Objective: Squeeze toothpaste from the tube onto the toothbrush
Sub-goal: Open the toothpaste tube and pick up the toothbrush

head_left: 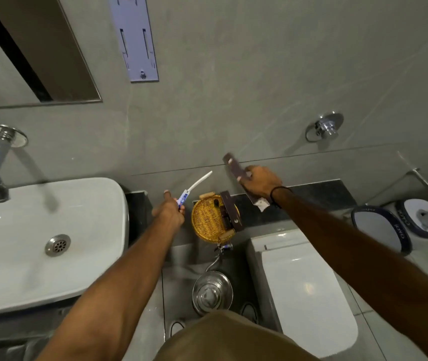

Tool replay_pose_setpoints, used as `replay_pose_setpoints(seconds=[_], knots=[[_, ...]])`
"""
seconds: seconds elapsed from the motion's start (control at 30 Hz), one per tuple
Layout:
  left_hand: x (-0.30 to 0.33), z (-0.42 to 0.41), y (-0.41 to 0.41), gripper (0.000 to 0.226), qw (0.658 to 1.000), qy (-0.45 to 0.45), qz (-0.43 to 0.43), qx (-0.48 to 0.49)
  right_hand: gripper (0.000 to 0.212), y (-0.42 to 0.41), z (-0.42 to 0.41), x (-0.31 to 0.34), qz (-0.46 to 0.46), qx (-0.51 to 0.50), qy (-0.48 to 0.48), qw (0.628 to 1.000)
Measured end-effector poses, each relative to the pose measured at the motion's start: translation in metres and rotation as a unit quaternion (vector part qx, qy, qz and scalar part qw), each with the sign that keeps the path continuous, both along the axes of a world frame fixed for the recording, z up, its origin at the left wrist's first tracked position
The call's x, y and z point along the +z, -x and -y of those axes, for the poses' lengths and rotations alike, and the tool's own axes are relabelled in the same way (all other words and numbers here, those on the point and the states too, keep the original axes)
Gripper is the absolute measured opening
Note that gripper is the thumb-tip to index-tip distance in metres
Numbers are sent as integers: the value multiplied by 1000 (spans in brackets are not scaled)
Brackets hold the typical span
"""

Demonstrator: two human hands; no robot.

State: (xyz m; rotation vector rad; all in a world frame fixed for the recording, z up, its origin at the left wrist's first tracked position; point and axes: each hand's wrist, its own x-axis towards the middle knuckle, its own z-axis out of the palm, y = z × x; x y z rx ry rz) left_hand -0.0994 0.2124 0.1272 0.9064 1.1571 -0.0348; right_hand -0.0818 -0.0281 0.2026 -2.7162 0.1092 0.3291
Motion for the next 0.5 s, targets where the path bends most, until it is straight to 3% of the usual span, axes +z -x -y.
replay_pose_setpoints(seconds=[0.13,0.4,0.5], knots=[[-5,0,-3,46,999,-18,7,-32,42,19,-10,-27,-111,147,118,976],[-15,1,2,45,995,-68,-6,-75,50,65,-43,-82,-132,283,244,918],[-19,1,4,45,993,-78,-10,-87,44,76,-50,-93,-137,306,270,903]])
